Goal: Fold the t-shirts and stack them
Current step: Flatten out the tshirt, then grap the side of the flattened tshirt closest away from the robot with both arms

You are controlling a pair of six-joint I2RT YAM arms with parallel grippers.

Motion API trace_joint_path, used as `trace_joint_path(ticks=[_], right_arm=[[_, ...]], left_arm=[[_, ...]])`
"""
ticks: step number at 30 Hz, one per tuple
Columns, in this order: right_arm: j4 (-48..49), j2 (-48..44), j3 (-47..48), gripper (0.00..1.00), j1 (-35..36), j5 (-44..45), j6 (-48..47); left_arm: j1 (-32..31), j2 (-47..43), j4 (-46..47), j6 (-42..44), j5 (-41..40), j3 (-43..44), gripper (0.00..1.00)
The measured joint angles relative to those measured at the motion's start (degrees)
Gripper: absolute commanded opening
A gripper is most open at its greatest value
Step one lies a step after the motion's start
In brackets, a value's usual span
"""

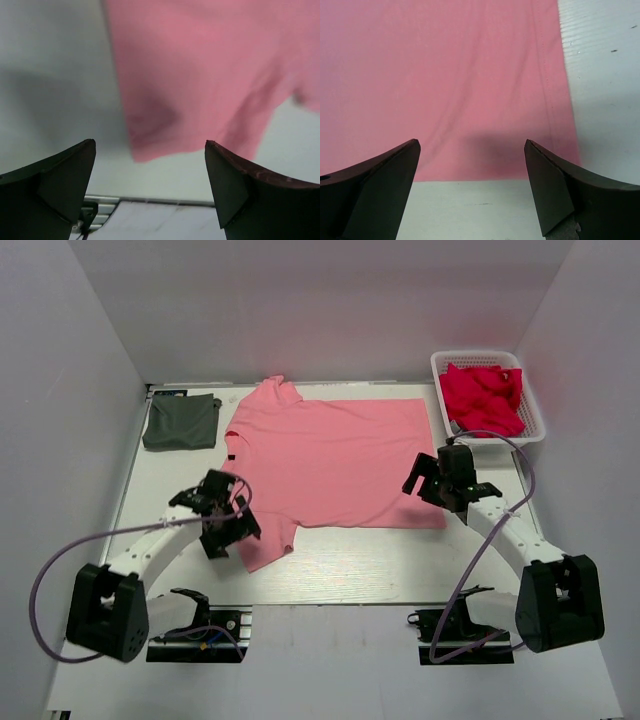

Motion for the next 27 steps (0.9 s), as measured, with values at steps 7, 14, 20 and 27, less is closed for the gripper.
trace_joint_path(ticks=[7,14,20,27], right_arm=[[1.97,-1.75,-0.68,0.9,-0.09,2.12,3.19],[2.36,-0.24,-0.79,0.9,-0.22,2.84,4.39],[1.99,-0.37,-1.31,0.9,-0.24,4.55,5.03],[-1.42,-2.19,-4.17,0.9,-0.35,8.33,5.4]], left_arm=[[-3.13,-7.72,-3.5,-6.16,6.29,-12.74,0.91],[-4.37,-3.78,-1.4,-9.14,8.59,-13.25,0.62],[-4.52,1.99,-1.95,-9.9,8.02,-10.27,0.48],[-4.7,6.58,-2.97,-9.79,4.76,-6.82,0.4]])
